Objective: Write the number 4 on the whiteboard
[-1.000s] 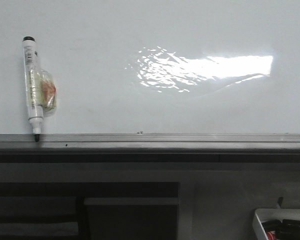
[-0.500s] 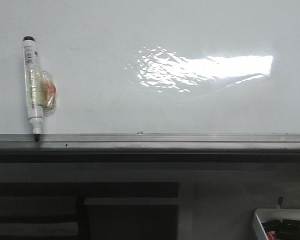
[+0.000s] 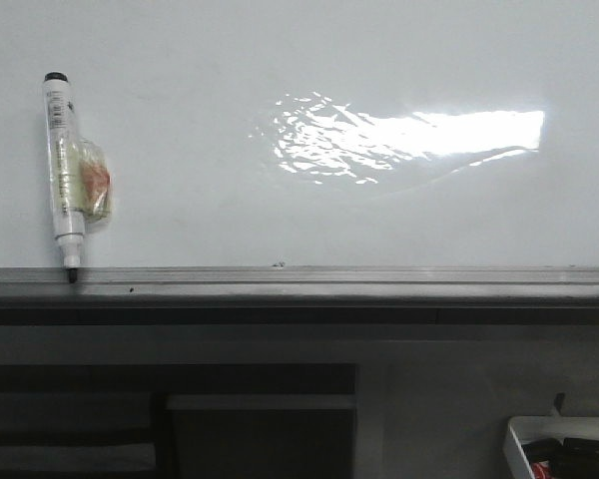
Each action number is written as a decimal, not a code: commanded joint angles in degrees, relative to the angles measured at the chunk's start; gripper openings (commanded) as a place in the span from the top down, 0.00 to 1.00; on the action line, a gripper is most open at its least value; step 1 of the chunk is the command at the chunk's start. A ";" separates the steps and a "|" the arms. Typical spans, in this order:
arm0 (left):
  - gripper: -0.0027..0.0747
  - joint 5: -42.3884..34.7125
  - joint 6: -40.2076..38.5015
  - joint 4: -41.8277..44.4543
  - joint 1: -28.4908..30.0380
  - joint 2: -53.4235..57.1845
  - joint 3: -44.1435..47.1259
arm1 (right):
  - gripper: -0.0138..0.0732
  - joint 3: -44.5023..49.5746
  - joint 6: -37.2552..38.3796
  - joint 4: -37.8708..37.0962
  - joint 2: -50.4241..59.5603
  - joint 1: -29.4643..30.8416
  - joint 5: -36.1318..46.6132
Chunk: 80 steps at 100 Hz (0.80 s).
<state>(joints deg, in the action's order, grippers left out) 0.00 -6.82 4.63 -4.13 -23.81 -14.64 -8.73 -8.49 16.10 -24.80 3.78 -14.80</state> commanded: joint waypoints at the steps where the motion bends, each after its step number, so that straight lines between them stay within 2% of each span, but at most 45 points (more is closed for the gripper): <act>1: 0.53 -9.89 -0.16 -0.61 -0.50 -3.57 -1.08 | 0.91 -1.95 -0.37 0.39 -0.74 -0.05 4.50; 19: 0.53 -15.53 -0.16 -0.61 -4.27 -10.66 -1.41 | 0.91 -1.95 -0.37 0.39 -0.74 -0.05 5.59; 40: 0.45 -22.99 -2.20 -3.08 -18.07 -16.29 -1.41 | 0.91 -1.95 -0.37 0.39 -0.74 -2.40 5.95; 53: 0.42 -21.41 -3.30 -6.16 -25.74 -19.15 -1.41 | 0.91 -1.95 -0.37 -0.22 -0.74 -6.09 6.92; 64: 0.42 -20.17 -3.81 -7.05 -31.47 -21.57 -1.41 | 0.91 -1.95 -0.37 -0.22 -0.74 -6.90 6.92; 80: 0.42 -20.56 -3.81 -10.30 -35.33 -26.40 -1.41 | 0.91 -1.95 -0.37 -0.22 -0.74 -6.90 6.82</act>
<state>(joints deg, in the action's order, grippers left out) -16.68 -10.00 -3.60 -37.91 -48.14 -14.36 -8.73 -8.49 16.14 -24.80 -3.03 -12.35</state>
